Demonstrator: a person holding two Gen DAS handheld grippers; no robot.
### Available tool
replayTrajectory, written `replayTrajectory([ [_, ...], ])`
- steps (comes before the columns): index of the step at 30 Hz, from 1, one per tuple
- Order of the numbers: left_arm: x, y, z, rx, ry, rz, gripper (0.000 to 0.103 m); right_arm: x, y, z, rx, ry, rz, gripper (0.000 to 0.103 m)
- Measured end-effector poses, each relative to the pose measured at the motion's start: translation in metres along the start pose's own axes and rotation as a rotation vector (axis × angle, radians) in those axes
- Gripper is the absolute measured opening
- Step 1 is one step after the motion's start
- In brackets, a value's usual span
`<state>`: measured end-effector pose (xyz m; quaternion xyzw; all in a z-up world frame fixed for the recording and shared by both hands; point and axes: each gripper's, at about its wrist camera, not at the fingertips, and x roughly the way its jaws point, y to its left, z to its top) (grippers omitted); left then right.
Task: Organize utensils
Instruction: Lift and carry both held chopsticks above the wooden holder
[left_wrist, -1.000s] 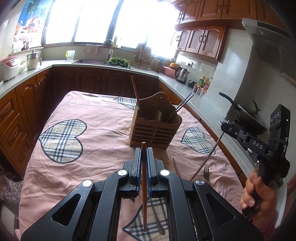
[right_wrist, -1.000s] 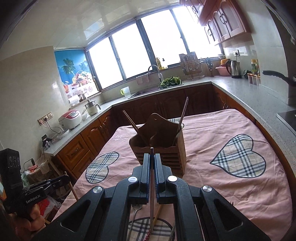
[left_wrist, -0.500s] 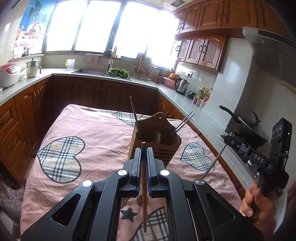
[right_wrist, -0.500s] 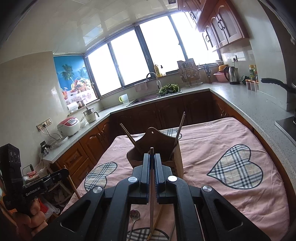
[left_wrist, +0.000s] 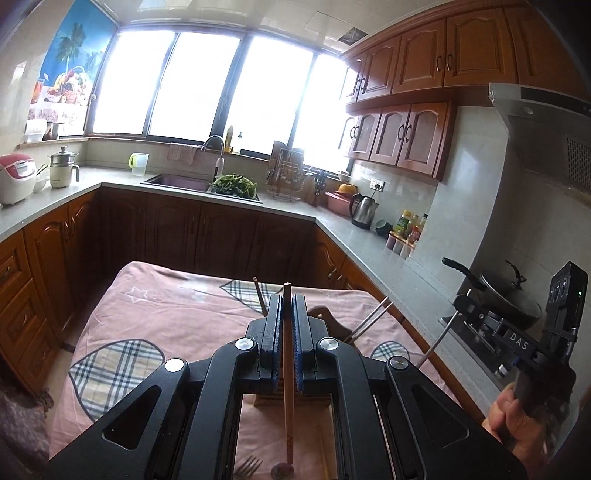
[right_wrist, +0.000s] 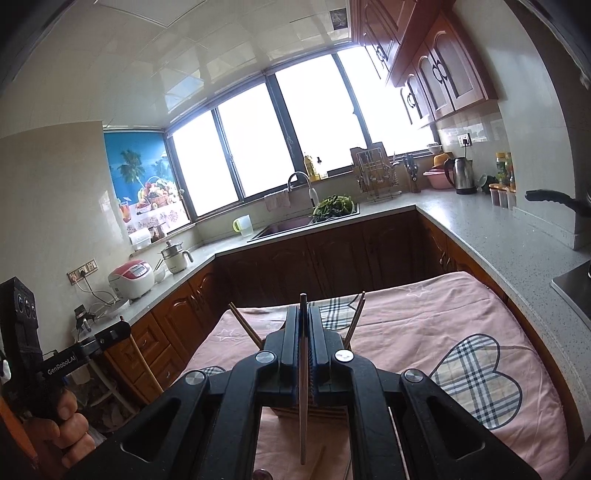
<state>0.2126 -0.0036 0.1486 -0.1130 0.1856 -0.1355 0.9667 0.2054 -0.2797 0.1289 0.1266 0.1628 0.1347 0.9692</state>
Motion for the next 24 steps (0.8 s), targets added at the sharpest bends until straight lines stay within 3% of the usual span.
replayTrajectory([
  [14, 0.059, 0.008, 0.053, -0.056, -0.110, 0.020, 0.004, 0.039, -0.015, 0.045, 0.024, -0.135, -0.048, 0.004],
  [24, 0.118, 0.030, 0.016, -0.149, -0.091, 0.099, 0.004, 0.077, -0.040, 0.014, 0.069, -0.140, -0.091, 0.004],
])
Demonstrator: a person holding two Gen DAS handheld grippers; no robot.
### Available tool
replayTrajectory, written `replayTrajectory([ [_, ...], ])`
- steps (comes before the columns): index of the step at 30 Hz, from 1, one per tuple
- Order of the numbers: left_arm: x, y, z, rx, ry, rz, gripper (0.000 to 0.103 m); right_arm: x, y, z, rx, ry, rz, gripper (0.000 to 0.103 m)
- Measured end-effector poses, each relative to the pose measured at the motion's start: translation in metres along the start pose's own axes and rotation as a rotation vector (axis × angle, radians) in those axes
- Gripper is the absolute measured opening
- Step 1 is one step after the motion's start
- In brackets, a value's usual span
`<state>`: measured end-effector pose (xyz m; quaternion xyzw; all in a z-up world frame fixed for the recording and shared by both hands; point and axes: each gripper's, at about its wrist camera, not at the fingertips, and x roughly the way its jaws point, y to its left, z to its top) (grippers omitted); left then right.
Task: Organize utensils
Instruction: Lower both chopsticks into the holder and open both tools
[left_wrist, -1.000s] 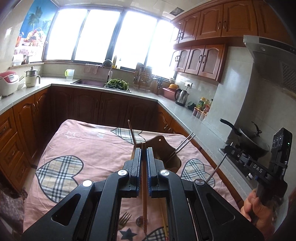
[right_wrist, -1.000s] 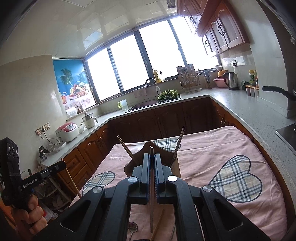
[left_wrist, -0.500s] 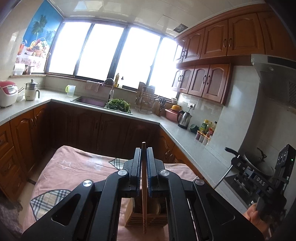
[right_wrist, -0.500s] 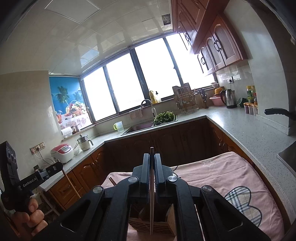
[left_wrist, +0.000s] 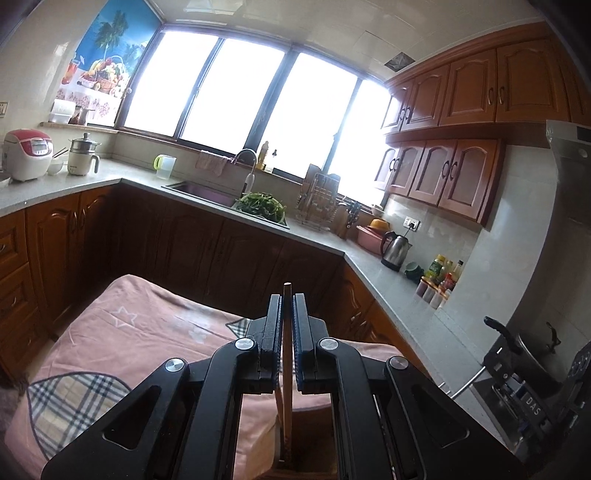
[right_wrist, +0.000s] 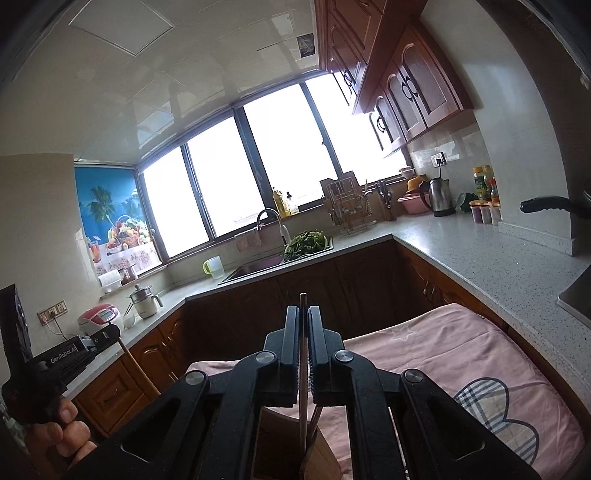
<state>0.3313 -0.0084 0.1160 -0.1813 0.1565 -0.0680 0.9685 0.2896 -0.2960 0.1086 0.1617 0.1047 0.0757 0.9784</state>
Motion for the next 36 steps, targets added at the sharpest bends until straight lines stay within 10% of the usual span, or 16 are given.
replayTrajectory([
  [28, 0.037, -0.001, -0.045, 0.050, 0.164, 0.019, 0.005, 0.027, -0.011, -0.054, 0.078, 0.123, -0.009, 0.012],
  [31, 0.032, 0.001, -0.044, 0.040, 0.172, 0.026, 0.017, 0.024, -0.014, -0.052, 0.095, 0.114, -0.005, 0.037],
  [36, 0.004, 0.011, -0.046, -0.008, 0.151, 0.045, 0.071, 0.004, -0.020, -0.045, 0.121, 0.064, 0.004, 0.073],
])
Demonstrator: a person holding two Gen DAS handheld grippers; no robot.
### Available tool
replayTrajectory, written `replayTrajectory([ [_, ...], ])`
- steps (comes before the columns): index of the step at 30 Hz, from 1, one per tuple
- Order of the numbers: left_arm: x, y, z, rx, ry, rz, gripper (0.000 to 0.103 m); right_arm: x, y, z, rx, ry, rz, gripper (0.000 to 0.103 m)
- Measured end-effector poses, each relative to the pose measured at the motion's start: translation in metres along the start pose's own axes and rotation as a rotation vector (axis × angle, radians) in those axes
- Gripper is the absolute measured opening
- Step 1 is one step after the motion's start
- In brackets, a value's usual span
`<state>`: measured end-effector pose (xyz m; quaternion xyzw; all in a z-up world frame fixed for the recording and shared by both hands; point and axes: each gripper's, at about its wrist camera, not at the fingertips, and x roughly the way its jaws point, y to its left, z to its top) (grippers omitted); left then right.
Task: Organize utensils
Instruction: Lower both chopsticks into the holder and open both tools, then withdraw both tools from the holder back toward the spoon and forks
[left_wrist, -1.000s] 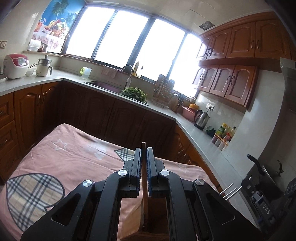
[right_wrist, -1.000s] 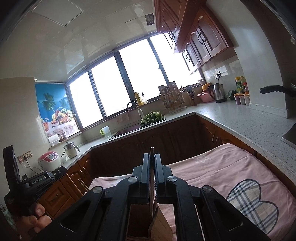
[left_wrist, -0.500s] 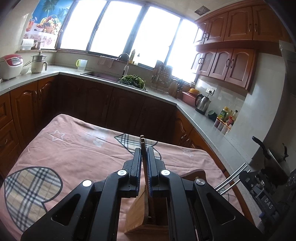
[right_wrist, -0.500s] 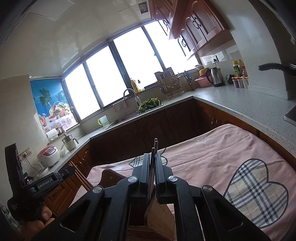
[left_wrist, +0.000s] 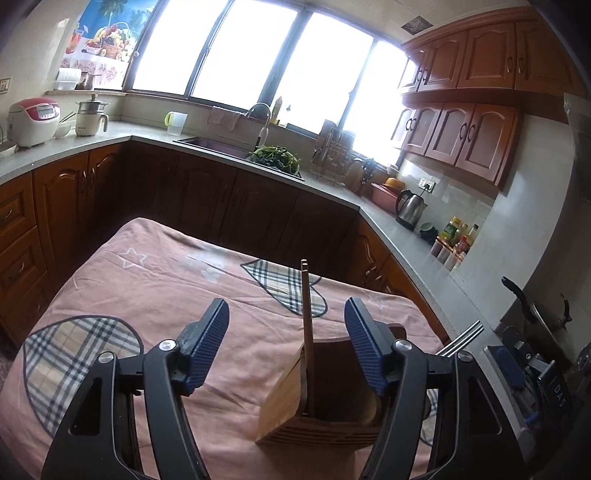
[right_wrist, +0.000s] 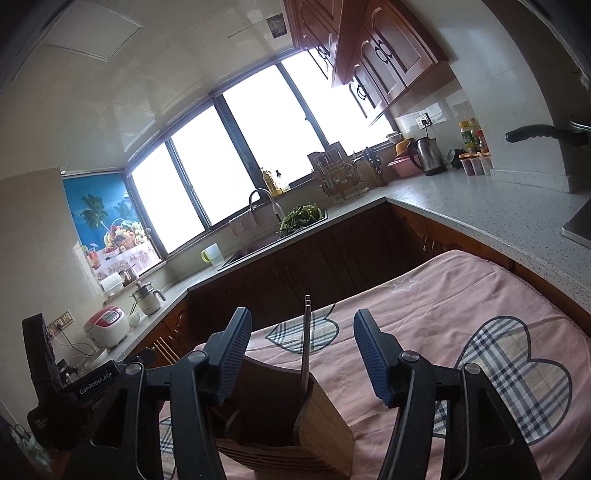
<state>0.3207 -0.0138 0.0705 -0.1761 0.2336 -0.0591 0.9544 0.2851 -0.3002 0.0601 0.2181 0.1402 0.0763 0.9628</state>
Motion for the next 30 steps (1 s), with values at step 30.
replayTrajectory([
  [30, -0.117, 0.037, -0.095, -0.016, 0.120, 0.060, 0.097, -0.120, -0.028, -0.063, 0.110, 0.131, -0.005, 0.101],
])
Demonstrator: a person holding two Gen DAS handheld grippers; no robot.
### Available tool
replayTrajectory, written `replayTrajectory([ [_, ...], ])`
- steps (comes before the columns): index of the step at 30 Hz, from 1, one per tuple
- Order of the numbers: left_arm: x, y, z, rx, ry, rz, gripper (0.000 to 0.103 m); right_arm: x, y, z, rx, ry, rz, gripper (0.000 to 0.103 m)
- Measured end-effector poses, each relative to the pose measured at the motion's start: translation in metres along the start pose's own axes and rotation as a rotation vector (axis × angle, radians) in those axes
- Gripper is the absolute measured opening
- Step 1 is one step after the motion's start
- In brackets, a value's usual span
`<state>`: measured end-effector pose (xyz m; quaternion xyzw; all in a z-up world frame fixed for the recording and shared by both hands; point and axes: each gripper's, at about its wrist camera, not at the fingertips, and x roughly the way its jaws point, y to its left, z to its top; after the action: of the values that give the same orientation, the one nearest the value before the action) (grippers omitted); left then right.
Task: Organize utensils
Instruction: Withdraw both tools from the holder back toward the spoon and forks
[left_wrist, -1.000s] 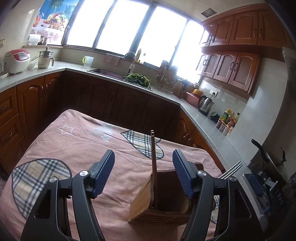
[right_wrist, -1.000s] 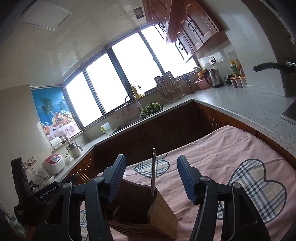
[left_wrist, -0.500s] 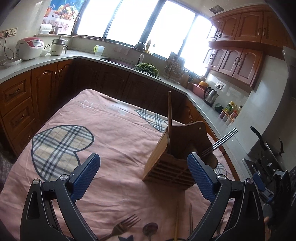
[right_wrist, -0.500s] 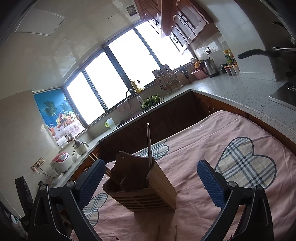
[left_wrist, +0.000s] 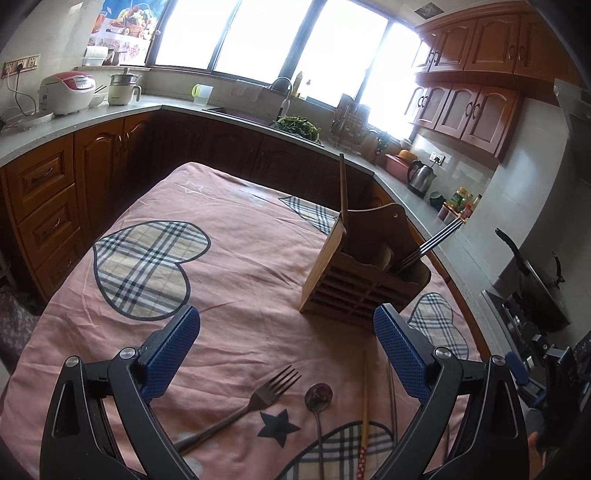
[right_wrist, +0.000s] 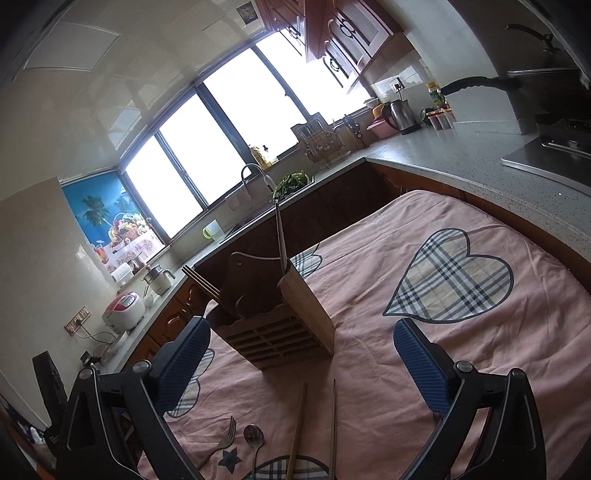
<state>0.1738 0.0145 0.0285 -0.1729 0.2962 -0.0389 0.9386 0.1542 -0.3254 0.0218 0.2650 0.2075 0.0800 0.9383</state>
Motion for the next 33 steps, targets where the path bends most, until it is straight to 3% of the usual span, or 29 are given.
replayTrajectory([
  [17, 0.000, -0.002, -0.038, 0.051, 0.091, 0.012, 0.097, -0.019, -0.015, -0.032, -0.003, 0.061, -0.046, 0.101],
  [33, 0.029, -0.015, -0.062, 0.140, 0.202, 0.035, 0.097, 0.003, -0.019, -0.052, -0.021, 0.155, -0.060, 0.101],
])
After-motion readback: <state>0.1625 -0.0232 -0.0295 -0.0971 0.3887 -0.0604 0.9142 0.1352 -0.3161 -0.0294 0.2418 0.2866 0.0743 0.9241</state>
